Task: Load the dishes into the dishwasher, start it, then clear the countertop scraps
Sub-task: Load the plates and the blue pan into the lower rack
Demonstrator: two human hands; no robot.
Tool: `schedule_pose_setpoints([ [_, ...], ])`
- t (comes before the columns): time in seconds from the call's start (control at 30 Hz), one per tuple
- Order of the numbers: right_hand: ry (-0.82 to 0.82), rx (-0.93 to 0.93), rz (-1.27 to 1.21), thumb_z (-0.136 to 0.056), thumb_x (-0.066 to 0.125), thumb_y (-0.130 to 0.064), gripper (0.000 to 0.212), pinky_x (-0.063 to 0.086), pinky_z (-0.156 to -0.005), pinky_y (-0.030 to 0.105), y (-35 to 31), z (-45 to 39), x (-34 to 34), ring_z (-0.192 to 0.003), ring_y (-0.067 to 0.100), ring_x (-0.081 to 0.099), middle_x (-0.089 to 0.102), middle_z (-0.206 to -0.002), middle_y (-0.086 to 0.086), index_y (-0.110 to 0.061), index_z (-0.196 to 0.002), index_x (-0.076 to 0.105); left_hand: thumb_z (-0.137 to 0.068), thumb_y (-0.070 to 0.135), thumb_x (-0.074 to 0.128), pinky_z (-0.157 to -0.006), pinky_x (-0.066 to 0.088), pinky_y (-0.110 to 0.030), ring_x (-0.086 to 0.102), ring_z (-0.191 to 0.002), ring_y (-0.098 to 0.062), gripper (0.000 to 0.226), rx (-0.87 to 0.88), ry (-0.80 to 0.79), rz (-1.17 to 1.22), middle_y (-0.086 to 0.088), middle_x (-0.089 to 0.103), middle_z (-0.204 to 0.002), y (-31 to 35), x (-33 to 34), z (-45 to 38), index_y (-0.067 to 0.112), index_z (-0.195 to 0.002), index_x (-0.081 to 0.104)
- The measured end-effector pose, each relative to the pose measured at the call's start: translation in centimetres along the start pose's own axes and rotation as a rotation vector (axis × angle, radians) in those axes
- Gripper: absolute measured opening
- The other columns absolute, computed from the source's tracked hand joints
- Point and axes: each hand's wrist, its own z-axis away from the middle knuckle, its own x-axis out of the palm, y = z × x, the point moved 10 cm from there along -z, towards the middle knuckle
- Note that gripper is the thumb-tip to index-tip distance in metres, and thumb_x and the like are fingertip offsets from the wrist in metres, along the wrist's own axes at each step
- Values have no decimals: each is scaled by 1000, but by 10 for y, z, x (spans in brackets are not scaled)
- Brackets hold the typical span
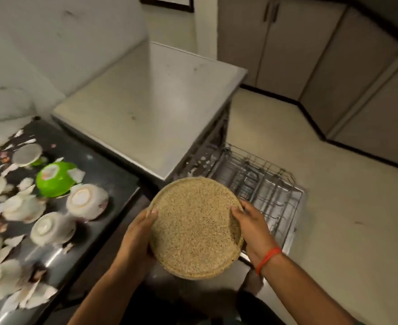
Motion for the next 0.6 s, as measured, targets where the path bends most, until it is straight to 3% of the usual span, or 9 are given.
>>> schedule_pose_setpoints([
  [0.13, 127, 69, -89, -105, 49, -13, 24, 56, -96, 48, 24, -20, -80, -104, 27, 71, 77, -107, 6, -17, -116, 71, -107, 23, 49, -93, 56, -59, 67, -114, -31, 27, 46, 31, -324, -8, 70, -125, -24, 68, -40, 26, -126, 67],
  [0.2, 174, 114, -105, -106, 47, -12, 26, 58, -91, 45, 38, -29, -108, -102, 27, 72, 77, -106, 6, -18, -118, 70, -105, 11, 46, -90, 55, -50, 64, -110, -27, 31, 20, 56, -442, -4, 69, -119, -38, 94, -54, 29, -120, 68],
  [0.4, 246, 247, -166, -100, 42, 1, 35, 54, -60, 26, 71, -42, -172, -90, 25, 66, 72, -104, 9, -19, -120, 63, -96, -1, 40, -90, 56, -47, 63, -113, -27, 46, -92, -26, -747, -1, 67, -116, -92, 161, -83, 25, -126, 64],
  [0.53, 292, 334, -182, -98, 42, 3, 33, 48, -59, 26, 94, -47, -196, -81, 25, 61, 68, -90, 9, -15, -114, 64, -96, -6, 41, -91, 57, -49, 62, -97, -19, 46, -184, -58, -870, 6, 63, -103, -120, 183, -95, 34, -110, 59],
  [0.6, 321, 355, -191, -97, 44, 3, 34, 46, -61, 28, 108, -54, -204, -77, 23, 58, 67, -84, 8, -14, -117, 65, -96, -7, 43, -82, 59, -42, 61, -90, -18, 43, -222, -70, -901, 2, 61, -100, -132, 189, -106, 27, -117, 56],
])
